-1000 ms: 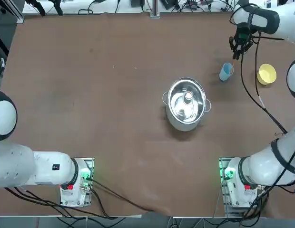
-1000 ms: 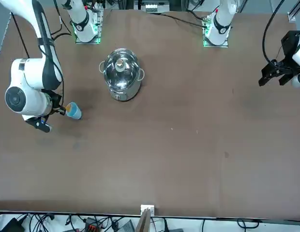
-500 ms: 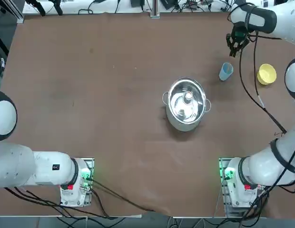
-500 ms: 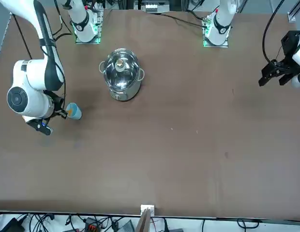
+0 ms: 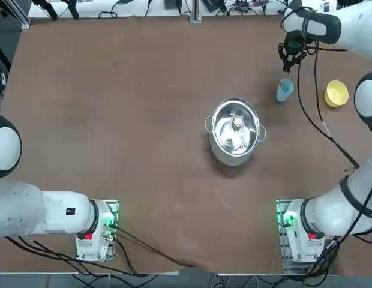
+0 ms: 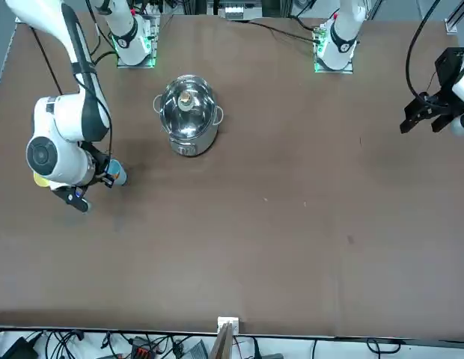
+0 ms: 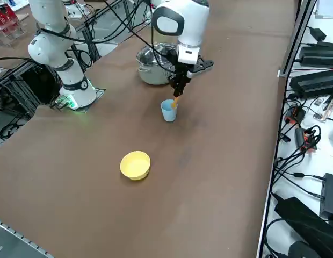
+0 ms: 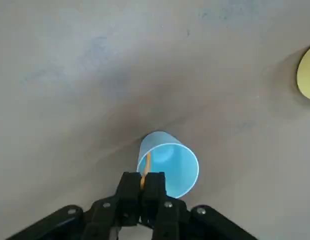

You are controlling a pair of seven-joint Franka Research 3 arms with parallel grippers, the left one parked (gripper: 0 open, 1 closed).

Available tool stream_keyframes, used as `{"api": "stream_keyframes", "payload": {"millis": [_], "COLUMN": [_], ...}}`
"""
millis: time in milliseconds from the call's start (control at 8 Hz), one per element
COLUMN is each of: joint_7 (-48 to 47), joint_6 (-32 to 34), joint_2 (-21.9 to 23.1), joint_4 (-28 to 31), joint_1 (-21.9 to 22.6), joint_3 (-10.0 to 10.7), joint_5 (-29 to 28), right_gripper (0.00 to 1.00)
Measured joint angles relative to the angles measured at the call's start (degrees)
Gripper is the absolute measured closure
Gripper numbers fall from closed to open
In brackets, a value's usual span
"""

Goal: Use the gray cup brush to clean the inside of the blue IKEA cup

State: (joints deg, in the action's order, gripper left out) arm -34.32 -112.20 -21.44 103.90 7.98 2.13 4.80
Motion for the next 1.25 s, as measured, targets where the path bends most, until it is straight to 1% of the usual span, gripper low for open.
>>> {"api": "stream_keyframes", "payload": {"millis": [500,750,1000,1250], "joint_7": [-2.0,-3.2,-3.4,-3.4], "joint_6": [3.4,4.0,4.5,4.5], "joint_2": [-0.1,-0.1,-0.1,-0.1], "joint_4": [0.0,0.0,0.0,0.0], "joint_1": [0.1,0.1,0.0,-1.2], "joint_3": [0.0,0.0,0.5,1.1], "joint_5": [0.0,0.0,0.0,0.0], "right_gripper": [0.96,0.96,0.96,0.96]}}
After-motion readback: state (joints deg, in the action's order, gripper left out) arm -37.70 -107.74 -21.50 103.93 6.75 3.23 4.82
